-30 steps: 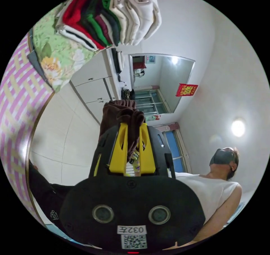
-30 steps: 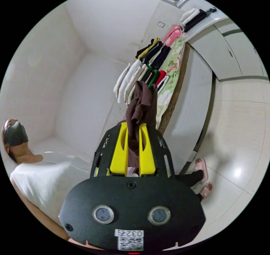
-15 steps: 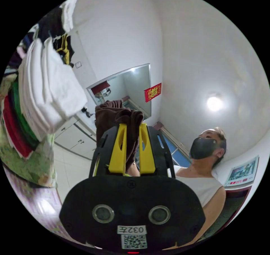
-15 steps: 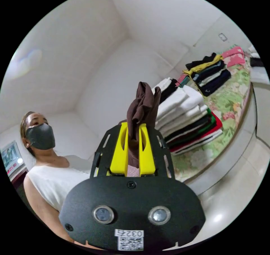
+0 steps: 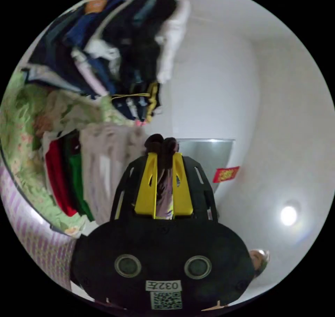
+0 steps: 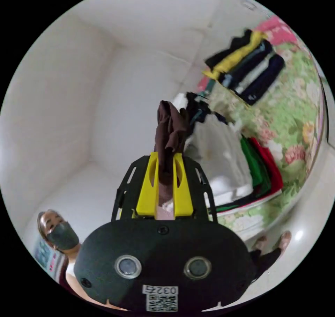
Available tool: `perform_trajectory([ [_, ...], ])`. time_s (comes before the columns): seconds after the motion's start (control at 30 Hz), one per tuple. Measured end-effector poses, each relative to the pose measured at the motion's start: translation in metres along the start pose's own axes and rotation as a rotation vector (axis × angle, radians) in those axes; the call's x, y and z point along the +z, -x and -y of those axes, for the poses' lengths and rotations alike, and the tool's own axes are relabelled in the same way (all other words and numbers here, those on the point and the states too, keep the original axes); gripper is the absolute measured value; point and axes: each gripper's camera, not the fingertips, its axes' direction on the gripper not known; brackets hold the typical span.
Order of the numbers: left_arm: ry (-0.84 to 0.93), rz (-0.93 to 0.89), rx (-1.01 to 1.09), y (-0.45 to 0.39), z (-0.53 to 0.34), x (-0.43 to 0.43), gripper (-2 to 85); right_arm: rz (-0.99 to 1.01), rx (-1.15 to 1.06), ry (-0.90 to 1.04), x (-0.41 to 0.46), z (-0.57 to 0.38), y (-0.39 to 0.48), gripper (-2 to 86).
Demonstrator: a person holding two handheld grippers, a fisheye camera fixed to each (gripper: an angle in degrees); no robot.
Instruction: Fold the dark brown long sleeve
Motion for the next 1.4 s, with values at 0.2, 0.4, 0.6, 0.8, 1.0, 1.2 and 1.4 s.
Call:
perform_trajectory([
  [0.2,-0.041,-0.164,-0.071,0.027,0.010,0.006,2.4,0.204,0.176,0.041,0.003,0.019,-0.087,5.7],
  [0.4,-0.080,-0.098,-0.003,-0.036,0.010,0.005,2.4,0.211,0.060,0.092,0.002,0.053,-0.049,5.5],
  [0.6,-0.182,-0.032,-0.045,-0.003,0.001,0.003,4.3,0.264,0.224,0.092,0.009,0.053,-0.119,5.4],
  [0.8,-0.247,-0.054,0.089,-0.047,-0.028,-0.005,3.1,0.410,0.274,-0.059,-0.020,0.057,-0.128,8.5],
  [1.0,-0.425,0.513,0.662,-0.223,-0.122,-0.005,0.3,-0.079,-0.165,-0.268,-0.074,0.077,-0.011,4.4],
  [1.2,-0.327,0.733,0.954,-0.313,-0.199,0.116,-0.9,-0.444,-0.777,-0.009,0.048,0.102,0.139,-0.7],
  [1.4,-0.287,1.138,1.022,-0.337,-0.197,0.238,-0.9,-0.840,-1.074,0.171,0.190,0.138,0.177,-1.0],
])
